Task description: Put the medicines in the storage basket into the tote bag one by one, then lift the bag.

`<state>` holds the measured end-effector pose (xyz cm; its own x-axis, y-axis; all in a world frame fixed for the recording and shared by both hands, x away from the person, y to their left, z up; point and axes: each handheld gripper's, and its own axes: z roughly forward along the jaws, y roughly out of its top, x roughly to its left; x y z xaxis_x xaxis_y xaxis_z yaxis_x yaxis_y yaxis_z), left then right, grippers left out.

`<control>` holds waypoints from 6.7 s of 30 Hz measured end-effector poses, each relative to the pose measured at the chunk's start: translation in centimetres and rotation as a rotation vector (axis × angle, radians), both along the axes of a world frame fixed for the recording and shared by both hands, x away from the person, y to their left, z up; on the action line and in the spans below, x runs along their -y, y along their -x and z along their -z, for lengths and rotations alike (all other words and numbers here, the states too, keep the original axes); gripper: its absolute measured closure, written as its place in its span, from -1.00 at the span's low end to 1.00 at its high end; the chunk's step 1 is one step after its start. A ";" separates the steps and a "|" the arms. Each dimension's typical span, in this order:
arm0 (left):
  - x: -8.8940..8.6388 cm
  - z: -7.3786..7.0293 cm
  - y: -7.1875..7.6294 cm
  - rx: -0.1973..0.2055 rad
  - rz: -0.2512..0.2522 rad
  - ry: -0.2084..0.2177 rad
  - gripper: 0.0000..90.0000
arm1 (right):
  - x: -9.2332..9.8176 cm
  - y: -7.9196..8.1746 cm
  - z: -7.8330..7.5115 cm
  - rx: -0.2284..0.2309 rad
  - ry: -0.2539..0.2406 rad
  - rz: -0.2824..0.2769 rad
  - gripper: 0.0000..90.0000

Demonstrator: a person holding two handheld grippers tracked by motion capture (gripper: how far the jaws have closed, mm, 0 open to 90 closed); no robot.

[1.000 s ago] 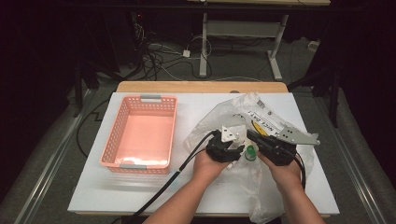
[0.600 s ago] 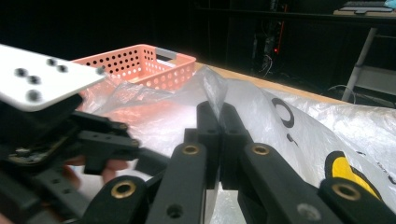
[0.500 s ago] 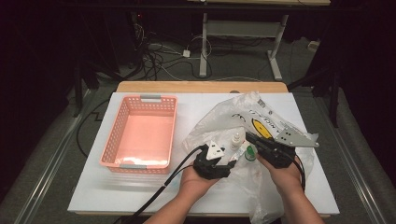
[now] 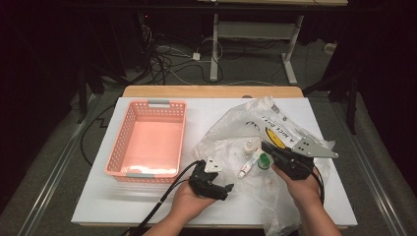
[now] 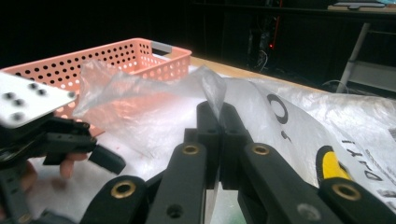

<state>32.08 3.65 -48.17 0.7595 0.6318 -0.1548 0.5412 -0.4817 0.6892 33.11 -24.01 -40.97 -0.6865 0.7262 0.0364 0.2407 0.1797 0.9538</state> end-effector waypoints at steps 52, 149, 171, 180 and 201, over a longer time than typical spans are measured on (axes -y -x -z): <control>2.8 0.9 -2.3 -0.073 0.037 0.069 0.94 | 3.7 1.9 -1.3 0.036 -0.044 0.083 1.00; -3.6 -13.2 -1.3 0.469 -0.192 0.414 -0.19 | 2.0 -3.9 -11.5 0.315 -0.186 0.254 1.00; -2.9 -8.1 3.0 0.243 -0.073 0.238 -0.99 | 1.7 -3.3 -11.2 0.319 -0.154 0.239 1.00; -1.2 -9.2 -0.1 0.397 -0.046 0.270 0.96 | 1.5 -3.1 -11.2 0.317 -0.157 0.228 1.00; -3.7 -12.3 -5.0 0.484 -0.225 0.271 0.53 | 1.9 -4.0 -9.5 0.237 -0.112 0.208 0.47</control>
<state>37.05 7.34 -35.90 0.6361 0.7716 -0.0031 0.2034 -0.1638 0.9653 37.10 -25.89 -31.51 -0.5230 0.8521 -0.0195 0.0302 0.0414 0.9987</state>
